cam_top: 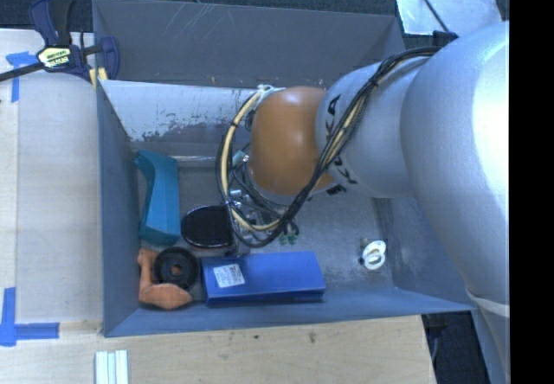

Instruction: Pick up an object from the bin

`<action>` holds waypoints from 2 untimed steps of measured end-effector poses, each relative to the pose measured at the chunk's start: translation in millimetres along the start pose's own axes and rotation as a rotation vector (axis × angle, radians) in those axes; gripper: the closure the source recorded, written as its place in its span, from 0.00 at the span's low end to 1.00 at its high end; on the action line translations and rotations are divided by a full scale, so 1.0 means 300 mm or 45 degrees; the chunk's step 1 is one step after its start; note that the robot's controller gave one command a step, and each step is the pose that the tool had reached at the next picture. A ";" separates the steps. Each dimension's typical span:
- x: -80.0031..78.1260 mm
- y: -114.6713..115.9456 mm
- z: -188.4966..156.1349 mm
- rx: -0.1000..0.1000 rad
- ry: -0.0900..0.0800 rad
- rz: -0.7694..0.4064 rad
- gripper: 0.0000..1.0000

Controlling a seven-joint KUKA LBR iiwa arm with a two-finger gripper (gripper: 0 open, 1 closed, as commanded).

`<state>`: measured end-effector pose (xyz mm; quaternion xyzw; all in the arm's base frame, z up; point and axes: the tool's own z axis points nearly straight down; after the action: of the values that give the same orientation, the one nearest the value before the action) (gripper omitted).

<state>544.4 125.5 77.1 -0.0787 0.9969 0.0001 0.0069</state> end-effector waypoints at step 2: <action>0.152 -0.191 0.007 0.001 -0.012 -0.023 0.00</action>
Offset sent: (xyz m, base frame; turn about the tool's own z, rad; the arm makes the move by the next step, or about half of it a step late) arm 0.0000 0.0000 0.0000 0.0000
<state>508.3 61.9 74.4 -0.0876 0.9961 0.0001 0.0118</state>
